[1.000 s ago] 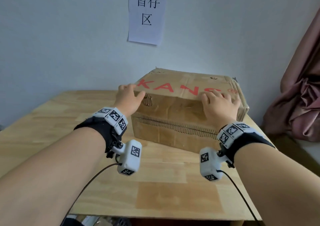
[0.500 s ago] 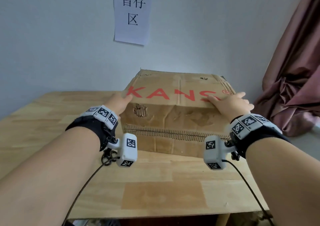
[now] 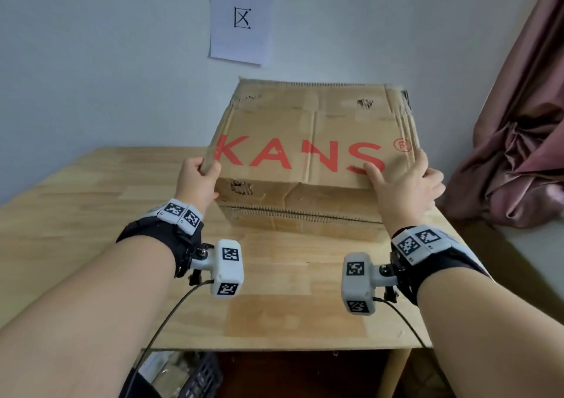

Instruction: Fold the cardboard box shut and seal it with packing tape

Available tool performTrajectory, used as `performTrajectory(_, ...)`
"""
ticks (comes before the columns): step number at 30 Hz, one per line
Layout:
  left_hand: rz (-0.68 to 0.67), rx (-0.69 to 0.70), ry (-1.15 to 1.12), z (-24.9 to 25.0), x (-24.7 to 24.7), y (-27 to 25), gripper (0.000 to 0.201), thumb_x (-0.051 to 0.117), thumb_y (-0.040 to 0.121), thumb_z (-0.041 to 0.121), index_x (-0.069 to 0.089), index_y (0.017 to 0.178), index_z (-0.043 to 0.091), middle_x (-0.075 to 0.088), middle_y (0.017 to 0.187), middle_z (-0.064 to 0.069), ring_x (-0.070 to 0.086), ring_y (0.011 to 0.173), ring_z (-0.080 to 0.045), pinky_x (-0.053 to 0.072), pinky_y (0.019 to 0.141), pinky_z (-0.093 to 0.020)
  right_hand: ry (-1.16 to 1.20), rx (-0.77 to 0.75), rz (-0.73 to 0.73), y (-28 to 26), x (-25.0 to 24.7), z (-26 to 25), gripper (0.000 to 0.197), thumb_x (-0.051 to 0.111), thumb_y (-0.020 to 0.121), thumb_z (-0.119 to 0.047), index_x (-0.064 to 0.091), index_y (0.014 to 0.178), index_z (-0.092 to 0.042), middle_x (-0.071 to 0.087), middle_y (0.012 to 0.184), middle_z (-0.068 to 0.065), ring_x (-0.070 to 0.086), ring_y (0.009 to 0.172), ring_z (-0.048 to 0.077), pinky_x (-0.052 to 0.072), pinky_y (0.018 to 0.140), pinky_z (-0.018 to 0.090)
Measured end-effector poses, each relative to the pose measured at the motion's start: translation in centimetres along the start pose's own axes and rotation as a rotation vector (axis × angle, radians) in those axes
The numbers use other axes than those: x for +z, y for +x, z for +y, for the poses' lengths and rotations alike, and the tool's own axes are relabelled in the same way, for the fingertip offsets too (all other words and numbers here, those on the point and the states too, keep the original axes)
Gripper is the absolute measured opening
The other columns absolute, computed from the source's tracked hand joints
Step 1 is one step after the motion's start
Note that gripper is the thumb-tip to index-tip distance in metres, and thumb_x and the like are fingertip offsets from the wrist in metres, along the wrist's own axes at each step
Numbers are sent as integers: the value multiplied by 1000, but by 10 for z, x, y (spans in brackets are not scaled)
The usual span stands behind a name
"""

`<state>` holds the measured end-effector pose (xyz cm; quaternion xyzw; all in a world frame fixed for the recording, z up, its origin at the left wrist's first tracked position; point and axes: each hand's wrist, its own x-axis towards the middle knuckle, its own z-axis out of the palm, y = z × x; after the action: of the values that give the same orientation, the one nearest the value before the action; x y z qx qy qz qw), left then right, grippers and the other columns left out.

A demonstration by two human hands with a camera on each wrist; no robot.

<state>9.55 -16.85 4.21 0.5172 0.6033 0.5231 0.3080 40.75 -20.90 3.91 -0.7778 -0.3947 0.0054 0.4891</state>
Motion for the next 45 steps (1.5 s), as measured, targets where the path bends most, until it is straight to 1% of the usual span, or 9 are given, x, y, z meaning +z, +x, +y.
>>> performTrajectory(2,3,11,112,-19,-3,-3,23,56,91,25,49,100,6,49,83,-5,52,78,-24,50,68,-33,-11,15,-49,-11,13,5,108,74,68,-60,19,150,-18,34,138,18,36,124,37,30,102,47)
performTrajectory(7,-76,-130,150,-50,4,-4,83,69,83,39,19,145,14,52,129,-3,49,121,-23,37,97,-33,-167,171,-328,-8,41,10,126,81,59,-58,4,148,-15,34,139,15,41,126,38,32,102,51)
performTrajectory(12,-22,-212,269,-40,20,34,89,69,72,60,31,135,9,47,134,-10,42,126,-33,37,105,-47,-81,118,-354,24,52,-6,99,76,68,-58,32,136,0,47,132,16,49,121,32,40,88,33)
performTrajectory(17,36,-323,184,-62,31,60,91,70,70,62,31,131,6,51,126,-11,52,113,-33,44,97,-43,141,267,-470,35,98,4,119,85,57,-53,12,146,-21,38,141,13,44,126,33,41,102,52)
performTrajectory(21,-26,-346,176,-99,46,64,107,70,70,62,9,145,15,46,137,-11,54,115,-32,45,100,-42,115,372,-650,22,134,12,138,78,43,-74,16,147,-8,42,141,12,43,128,31,40,105,49)
performTrajectory(28,-14,-294,275,-89,73,92,60,51,93,45,37,134,4,54,117,-5,55,101,-27,39,78,-32,121,138,-812,-12,189,-20,116,68,74,-61,-6,152,-17,14,159,9,19,144,32,25,114,54)
performTrajectory(34,60,-346,437,-97,70,122,55,42,98,42,38,133,-1,54,126,-18,54,112,-34,39,78,-36,-1,36,-709,10,194,-17,98,61,83,-57,5,152,-16,32,150,14,34,135,35,35,108,51)
performTrajectory(39,67,-389,440,-88,71,140,49,39,100,40,52,122,-2,63,100,-15,55,77,-30,38,70,-33,-87,4,-715,19,190,-18,90,62,83,-53,16,150,-15,45,139,10,45,124,32,42,101,49)
performTrajectory(45,60,-392,394,-82,65,136,52,39,98,42,48,126,-2,60,119,-19,60,104,-35,47,79,-37,-181,-138,-783,21,166,-31,56,56,94,-33,39,142,-9,55,128,9,54,104,22,44,83,30)
